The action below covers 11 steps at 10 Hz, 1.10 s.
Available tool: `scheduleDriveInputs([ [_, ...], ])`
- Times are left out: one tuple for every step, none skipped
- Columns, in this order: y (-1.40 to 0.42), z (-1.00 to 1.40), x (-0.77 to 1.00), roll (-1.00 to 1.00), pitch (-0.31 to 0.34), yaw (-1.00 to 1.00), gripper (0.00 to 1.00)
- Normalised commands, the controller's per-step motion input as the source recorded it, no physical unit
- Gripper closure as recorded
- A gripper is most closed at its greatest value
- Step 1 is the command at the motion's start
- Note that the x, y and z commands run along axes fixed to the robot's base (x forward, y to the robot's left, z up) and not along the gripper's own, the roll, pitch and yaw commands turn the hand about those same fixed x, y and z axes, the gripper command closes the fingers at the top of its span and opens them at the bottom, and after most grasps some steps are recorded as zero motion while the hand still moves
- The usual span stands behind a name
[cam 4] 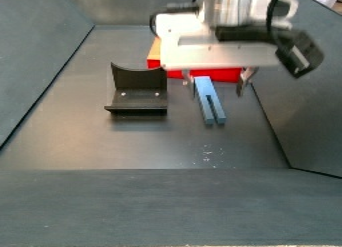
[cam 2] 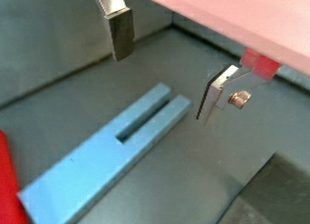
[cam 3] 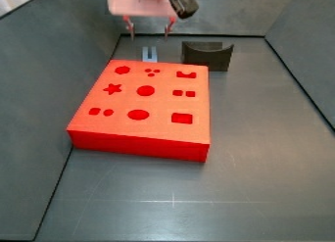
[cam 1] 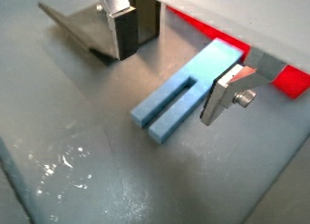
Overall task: Pick up the double-square object. Move up. Rotate the double-square object. Place the double-square object on the fixture. Regrasp the double-square object. Move to above the board. Insert the double-square object.
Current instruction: Rotate the double-square object.
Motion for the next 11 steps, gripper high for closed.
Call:
scheduleDriveInputs([
  [0.01,1.00,-0.03,0.06,0.060,-0.02,0.00],
  [0.01,0.99,-0.03,0.07,0.061,-0.01,0.00],
  [0.00,0.79,-0.04,0.08,0.059,-0.01,0.00],
  [0.00,0.69,-0.04,0.09,0.059,-0.01,0.00],
  [0.00,0.00,0.00,0.00,0.000,1.00,0.00],
  [0.00,-0.15,0.00,0.00,0.001,1.00,0.00],
  [0.00,-0.29,0.02,0.00,0.001,1.00,0.00],
  [0.01,-0.25,0.05,0.00,-0.001,1.00,0.00],
  [0.00,-0.12,0.04,0.00,-0.001,1.00,0.00],
  [0.00,-0.07,0.03,0.00,-0.001,1.00,0.00],
  [0.00,-0.06,0.03,0.00,-0.002,1.00,0.00],
])
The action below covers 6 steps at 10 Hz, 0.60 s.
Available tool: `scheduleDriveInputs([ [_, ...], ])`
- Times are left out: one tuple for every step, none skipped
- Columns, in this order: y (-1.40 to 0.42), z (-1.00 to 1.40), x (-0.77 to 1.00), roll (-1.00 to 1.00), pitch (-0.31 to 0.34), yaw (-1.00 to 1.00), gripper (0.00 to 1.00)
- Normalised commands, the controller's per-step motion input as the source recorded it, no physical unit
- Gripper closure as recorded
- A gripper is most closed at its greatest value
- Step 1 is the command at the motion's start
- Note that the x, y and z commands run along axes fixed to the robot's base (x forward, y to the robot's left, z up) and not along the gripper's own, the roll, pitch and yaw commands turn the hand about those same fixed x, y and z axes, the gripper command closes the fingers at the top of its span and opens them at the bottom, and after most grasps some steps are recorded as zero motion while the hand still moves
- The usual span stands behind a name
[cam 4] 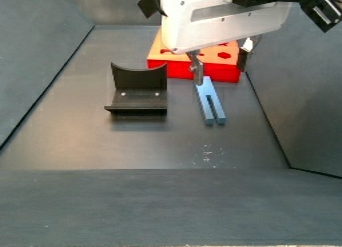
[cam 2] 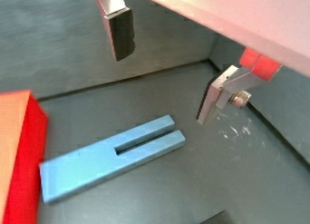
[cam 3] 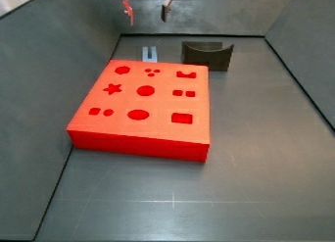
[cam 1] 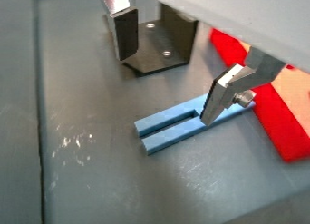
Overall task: Pick up the double-square object. Move up. Rotate the double-square object. Place the double-square object on the fixture. Regrasp the double-square object. Move to above the board. Insert the double-square object.
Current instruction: Rotate the double-square object.
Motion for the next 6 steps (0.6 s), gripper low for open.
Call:
scheduleDriveInputs([
  [0.00,-0.06,0.03,0.00,-0.002,1.00,0.00],
  [0.00,-0.05,0.03,0.00,-0.002,1.00,0.00],
  [0.00,-0.05,0.03,0.00,-0.002,1.00,0.00],
  [0.00,-0.04,0.04,0.00,-0.003,1.00,0.00],
  [0.00,-0.04,0.04,0.00,-0.003,1.00,0.00],
  [0.00,-0.04,0.04,0.00,-0.003,1.00,0.00],
])
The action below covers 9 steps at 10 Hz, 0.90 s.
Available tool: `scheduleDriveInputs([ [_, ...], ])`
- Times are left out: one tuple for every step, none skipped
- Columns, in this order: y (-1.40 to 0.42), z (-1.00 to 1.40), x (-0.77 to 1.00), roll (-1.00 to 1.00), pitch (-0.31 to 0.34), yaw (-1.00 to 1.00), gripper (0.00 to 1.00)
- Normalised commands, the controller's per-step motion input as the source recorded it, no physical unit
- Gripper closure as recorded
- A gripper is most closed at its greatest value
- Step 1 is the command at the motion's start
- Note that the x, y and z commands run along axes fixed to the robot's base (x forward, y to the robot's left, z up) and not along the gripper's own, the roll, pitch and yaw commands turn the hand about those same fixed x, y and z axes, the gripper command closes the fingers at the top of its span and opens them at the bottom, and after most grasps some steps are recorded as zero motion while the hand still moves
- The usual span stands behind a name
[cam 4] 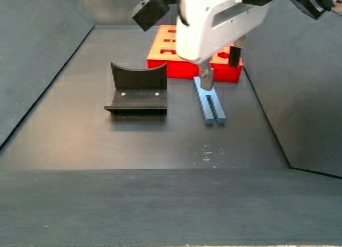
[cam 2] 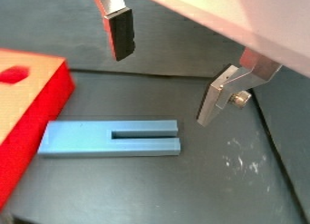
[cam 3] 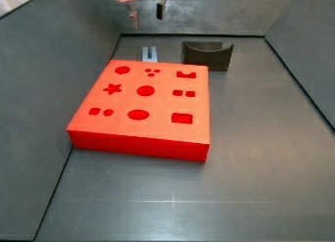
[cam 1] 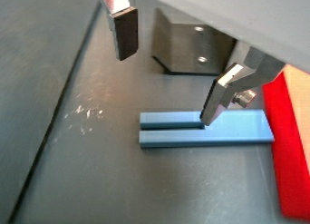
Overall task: Pick up the double-square object. Move up. Rotate the double-square object. Place the double-square object on the fixture. Regrasp the double-square object. Move to above the board. Insert the double-square object.
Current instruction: Rotate the double-square object.
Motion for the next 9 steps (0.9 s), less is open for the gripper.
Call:
scheduleDriveInputs([
  [0.00,-0.04,0.04,0.00,-0.003,1.00,0.00],
  [0.00,-0.04,0.04,0.00,-0.003,1.00,0.00],
  [0.00,-0.04,0.04,0.00,-0.003,1.00,0.00],
  [0.00,-0.04,0.04,0.00,-0.003,1.00,0.00],
  [0.00,-0.04,0.04,0.00,-0.004,1.00,0.00],
  [0.00,-0.04,0.04,0.00,-0.004,1.00,0.00],
  [0.00,-0.04,0.04,0.00,-0.004,1.00,0.00],
  [0.00,-0.04,0.04,0.00,-0.004,1.00,0.00],
  [0.00,-0.04,0.04,0.00,-0.004,1.00,0.00],
])
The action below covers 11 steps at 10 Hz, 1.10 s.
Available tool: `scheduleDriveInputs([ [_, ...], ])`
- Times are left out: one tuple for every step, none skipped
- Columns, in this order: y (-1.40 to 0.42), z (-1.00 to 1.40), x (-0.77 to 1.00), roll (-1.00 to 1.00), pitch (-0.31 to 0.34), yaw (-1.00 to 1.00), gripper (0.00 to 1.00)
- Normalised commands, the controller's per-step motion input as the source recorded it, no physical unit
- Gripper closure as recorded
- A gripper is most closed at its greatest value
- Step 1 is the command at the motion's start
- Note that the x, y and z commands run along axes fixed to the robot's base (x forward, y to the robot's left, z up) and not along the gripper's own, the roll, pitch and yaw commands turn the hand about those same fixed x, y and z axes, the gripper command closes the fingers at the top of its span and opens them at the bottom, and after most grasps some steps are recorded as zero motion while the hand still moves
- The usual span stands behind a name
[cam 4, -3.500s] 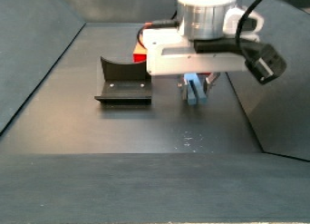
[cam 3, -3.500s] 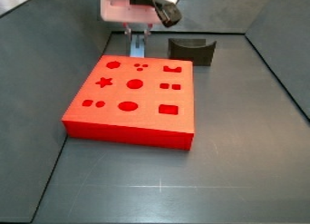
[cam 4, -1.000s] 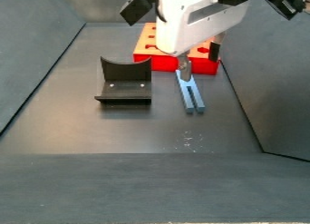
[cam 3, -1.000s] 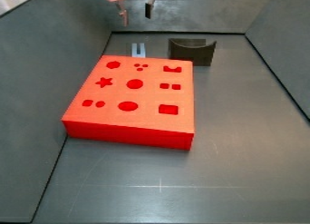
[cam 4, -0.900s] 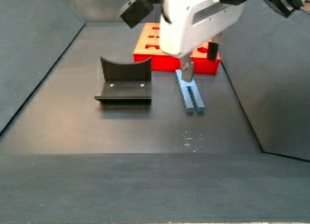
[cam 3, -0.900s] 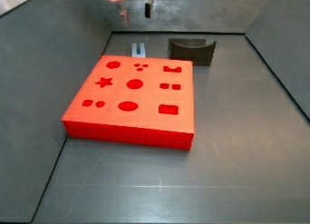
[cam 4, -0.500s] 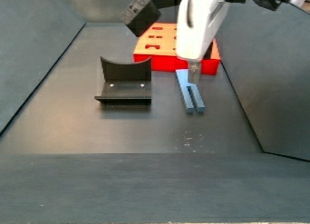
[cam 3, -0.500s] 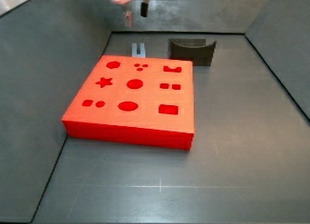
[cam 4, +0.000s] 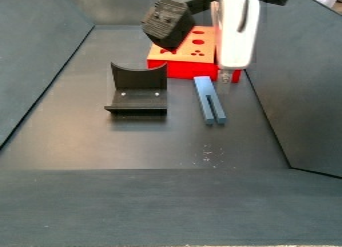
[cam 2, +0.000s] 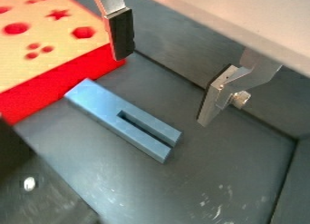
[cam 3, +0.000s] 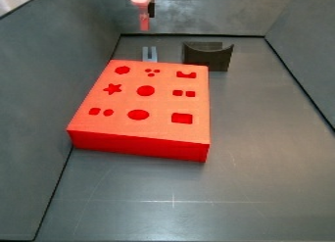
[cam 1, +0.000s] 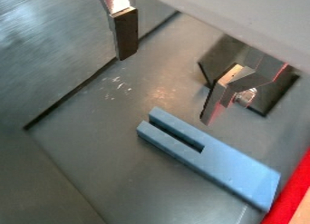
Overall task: Pick up the double-square object. Move up. Rotate the double-square object. Place the double-square object on the fixture. Regrasp the double-square object. Move to above the board. Insert the double-square object.
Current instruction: Rotate the double-square object.
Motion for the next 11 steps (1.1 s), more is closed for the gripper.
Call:
scheduleDriveInputs([
  [0.00,-0.04,0.04,0.00,-0.004,1.00,0.00],
  [0.00,-0.04,0.04,0.00,-0.004,1.00,0.00],
  [0.00,-0.04,0.04,0.00,-0.005,1.00,0.00],
  [0.00,-0.04,0.04,0.00,-0.005,1.00,0.00],
  [0.00,-0.04,0.04,0.00,-0.005,1.00,0.00],
  [0.00,-0.04,0.04,0.00,-0.005,1.00,0.00],
  [0.00,-0.04,0.04,0.00,-0.006,1.00,0.00],
  [0.00,-0.04,0.04,0.00,-0.006,1.00,0.00],
  [0.00,-0.04,0.04,0.01,-0.006,1.00,0.00],
  [0.00,-0.04,0.04,0.01,-0.007,1.00,0.00],
  [0.00,-0.04,0.04,0.01,-0.007,1.00,0.00],
])
